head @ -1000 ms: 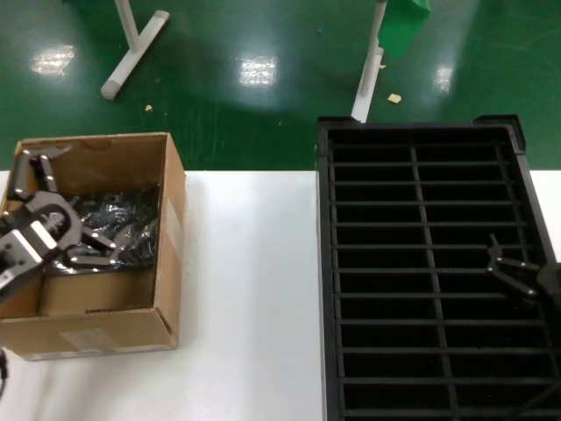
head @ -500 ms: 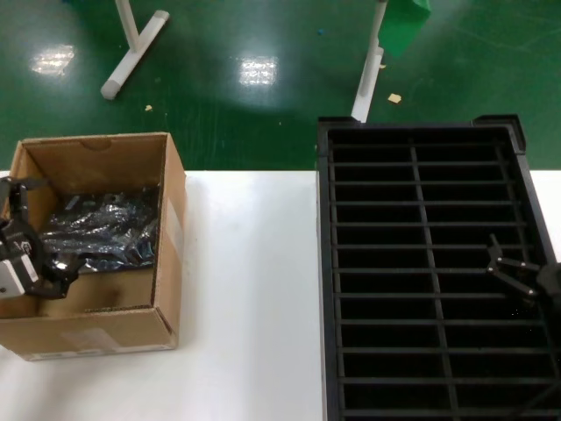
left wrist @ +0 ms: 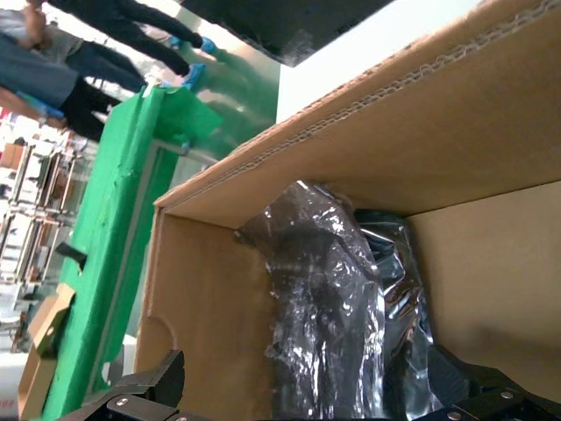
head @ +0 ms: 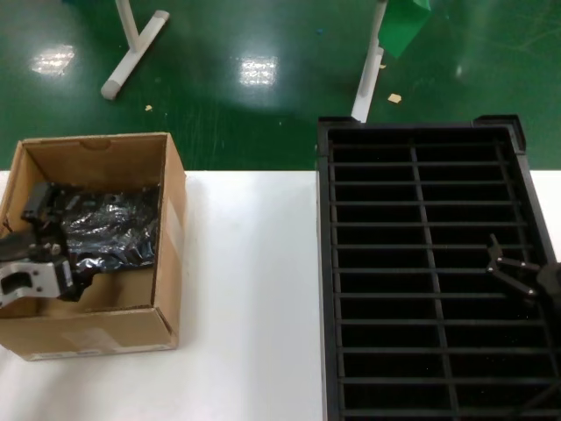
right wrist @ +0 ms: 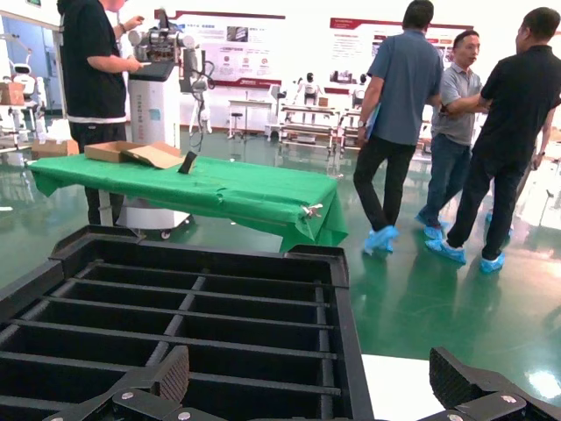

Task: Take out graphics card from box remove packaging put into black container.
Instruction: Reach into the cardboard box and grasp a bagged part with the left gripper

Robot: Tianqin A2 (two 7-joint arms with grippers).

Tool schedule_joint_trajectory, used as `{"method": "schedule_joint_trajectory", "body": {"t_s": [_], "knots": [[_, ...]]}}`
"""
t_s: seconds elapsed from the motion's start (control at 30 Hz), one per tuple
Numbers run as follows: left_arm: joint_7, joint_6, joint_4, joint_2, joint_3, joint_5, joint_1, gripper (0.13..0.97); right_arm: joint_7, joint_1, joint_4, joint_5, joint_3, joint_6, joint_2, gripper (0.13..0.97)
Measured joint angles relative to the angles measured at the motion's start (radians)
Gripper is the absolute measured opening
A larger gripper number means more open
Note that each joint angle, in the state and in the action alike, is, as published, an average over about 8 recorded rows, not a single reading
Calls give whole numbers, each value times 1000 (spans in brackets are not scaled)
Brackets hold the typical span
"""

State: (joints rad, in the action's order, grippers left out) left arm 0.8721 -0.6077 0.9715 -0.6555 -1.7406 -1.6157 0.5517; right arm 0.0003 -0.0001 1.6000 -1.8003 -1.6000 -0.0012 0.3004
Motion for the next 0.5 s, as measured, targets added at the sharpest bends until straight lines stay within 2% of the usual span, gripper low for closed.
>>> {"method": "schedule_joint_trajectory", "body": {"t_s": [0.3, 0.4, 0.5], "knots": [[139, 18, -133, 58, -12, -8, 86, 966, 0, 0, 0, 0, 0, 0, 0, 966], [144, 46, -151, 68, -17, 1, 94, 966, 0, 0, 0, 0, 0, 0, 0, 966], [120, 84, -146, 73, -27, 20, 90, 966, 0, 0, 0, 0, 0, 0, 0, 966]]}}
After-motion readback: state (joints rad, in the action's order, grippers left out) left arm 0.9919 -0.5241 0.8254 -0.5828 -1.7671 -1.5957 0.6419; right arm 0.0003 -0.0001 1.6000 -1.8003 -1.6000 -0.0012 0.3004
